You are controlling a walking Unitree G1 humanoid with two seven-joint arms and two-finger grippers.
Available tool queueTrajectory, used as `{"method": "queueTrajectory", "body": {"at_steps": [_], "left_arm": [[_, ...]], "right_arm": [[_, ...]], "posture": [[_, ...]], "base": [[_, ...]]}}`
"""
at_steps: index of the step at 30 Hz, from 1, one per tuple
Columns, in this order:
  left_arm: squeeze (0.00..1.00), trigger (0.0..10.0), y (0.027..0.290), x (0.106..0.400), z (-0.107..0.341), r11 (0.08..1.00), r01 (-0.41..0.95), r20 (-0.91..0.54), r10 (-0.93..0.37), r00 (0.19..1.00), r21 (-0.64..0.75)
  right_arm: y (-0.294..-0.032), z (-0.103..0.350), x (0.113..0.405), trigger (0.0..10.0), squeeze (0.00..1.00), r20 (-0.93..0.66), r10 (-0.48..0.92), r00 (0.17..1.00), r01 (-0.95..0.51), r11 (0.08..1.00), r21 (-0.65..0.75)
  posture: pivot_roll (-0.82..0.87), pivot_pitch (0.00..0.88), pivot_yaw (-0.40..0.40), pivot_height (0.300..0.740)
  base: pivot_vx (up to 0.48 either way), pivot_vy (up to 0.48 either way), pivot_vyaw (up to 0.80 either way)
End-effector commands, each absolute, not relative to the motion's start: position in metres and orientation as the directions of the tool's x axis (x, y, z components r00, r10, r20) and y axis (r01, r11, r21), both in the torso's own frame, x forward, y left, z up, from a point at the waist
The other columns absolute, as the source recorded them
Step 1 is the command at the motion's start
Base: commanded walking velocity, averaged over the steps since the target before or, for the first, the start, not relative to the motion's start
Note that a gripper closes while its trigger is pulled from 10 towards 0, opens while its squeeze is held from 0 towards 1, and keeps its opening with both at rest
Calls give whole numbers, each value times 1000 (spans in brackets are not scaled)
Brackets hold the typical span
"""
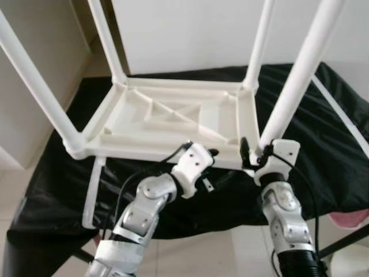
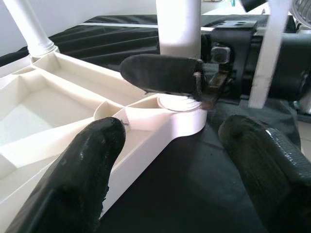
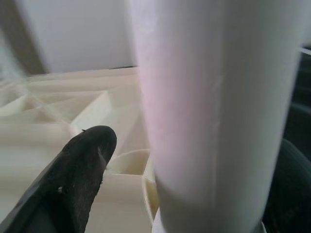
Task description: Building children table
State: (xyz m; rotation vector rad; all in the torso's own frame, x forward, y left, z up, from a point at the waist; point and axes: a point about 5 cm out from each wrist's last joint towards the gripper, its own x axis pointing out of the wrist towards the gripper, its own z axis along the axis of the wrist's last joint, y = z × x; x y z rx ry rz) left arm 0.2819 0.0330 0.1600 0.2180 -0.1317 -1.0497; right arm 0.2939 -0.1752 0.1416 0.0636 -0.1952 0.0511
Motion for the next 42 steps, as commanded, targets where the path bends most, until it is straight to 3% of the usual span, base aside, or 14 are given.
{"method": "queueTrajectory", "body": {"at_steps": [1, 2, 4, 5, 16, 22, 23, 25, 26, 37, 38, 42], "left_arm": [[0, 10000, 36, 285, 161, 519, 815, 7, -845, 535, 258], [0, 10000, 37, 284, 161, 518, 815, 6, -845, 535, 260], [0, 10000, 37, 284, 161, 517, 816, 6, -845, 534, 259], [0, 10000, 36, 283, 160, 512, 819, 5, -848, 529, 259], [0, 10000, 32, 283, 160, 497, 829, 7, -859, 512, 255], [0, 10000, 29, 283, 161, 482, 837, 6, -867, 498, 260], [0, 10000, 29, 284, 162, 482, 836, 9, -867, 497, 262], [0, 10000, 29, 285, 163, 482, 836, 12, -868, 497, 263], [0, 10000, 29, 285, 163, 484, 834, 12, -867, 499, 264], [0, 10000, 27, 283, 161, 485, 834, 13, -866, 499, 262], [0, 10000, 27, 283, 161, 485, 835, 14, -866, 499, 260], [0, 10000, 26, 284, 160, 487, 835, 15, -866, 500, 256]], "right_arm": [[-183, 138, 291, 10000, 941, 193, 77, 978, -89, 995, 54], [-190, 136, 290, 10000, 608, 173, 144, 974, -152, 988, 34], [-191, 135, 290, 10000, 608, 165, 169, 972, -176, 984, 32], [-192, 135, 290, 10000, 0, 157, 216, 964, -221, 975, 14], [-201, 139, 301, 10000, 0, 82, 431, 898, -416, 896, -153], [-200, 144, 310, 10000, 0, 79, 452, 889, -432, 883, -186], [-201, 143, 310, 4510, 0, 72, 455, 887, -437, 881, -183], [-203, 142, 310, 4510, 0, 62, 465, 883, -448, 875, -181], [-204, 139, 309, 0, 0, 47, 471, 881, -455, 870, -188], [-210, 129, 303, 0, 0, 8, 473, 881, -462, 864, -201], [-211, 128, 303, 10000, 0, 10, 455, 890, -447, 879, -167], [-212, 127, 301, 10000, 0, 19, 418, 908, -414, 906, -90]], "posture": [[-53, 17, 56, 740], [-56, 17, 58, 740], [-56, 17, 58, 740], [-61, 16, 62, 740], [-74, 11, 73, 740], [-79, 8, 81, 740], [-78, 6, 78, 740], [-78, 6, 78, 740], [-77, 6, 72, 740], [-91, 17, 68, 740], [-95, 21, 66, 740], [-100, 29, 55, 740]], "base": [[0, 0, 0], [0, 0, 0], [0, 0, 0], [0, 0, 0], [0, 0, 0], [0, 0, 0], [0, 0, 0], [0, 0, 0], [0, 0, 0], [0, 0, 0], [0, 0, 0], [0, 0, 0]]}}
